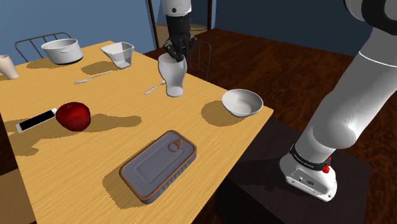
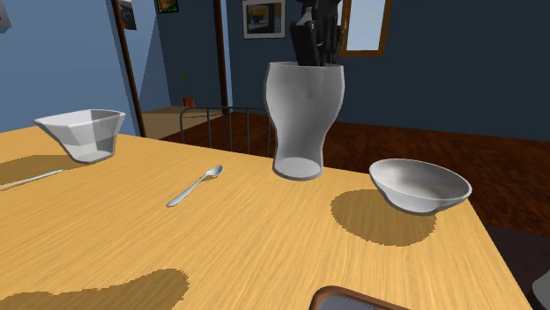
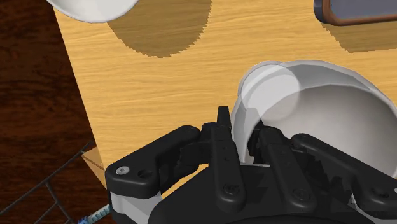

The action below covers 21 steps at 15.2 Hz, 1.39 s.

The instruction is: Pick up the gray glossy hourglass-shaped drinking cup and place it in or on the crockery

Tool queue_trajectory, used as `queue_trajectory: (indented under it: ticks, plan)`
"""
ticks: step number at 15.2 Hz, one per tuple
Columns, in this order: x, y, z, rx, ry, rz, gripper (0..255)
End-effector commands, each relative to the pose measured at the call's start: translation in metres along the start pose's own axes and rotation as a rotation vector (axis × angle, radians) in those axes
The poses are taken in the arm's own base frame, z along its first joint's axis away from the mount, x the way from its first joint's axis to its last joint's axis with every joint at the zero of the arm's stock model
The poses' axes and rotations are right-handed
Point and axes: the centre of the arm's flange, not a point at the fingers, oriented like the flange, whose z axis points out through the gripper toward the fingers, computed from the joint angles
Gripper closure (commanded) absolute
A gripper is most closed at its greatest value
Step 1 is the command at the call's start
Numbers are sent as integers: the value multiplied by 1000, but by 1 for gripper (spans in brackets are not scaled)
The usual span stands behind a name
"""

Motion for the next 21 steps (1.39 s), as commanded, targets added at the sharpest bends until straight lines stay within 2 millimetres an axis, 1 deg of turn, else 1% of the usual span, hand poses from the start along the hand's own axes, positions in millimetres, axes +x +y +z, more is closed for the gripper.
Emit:
queue_trajectory:
  ticks: [1, 21]
  plan:
    - [-13, 23, -1, 1, 0, -1, 255]
    - [-149, 249, -19, 1, 0, -1, 255]
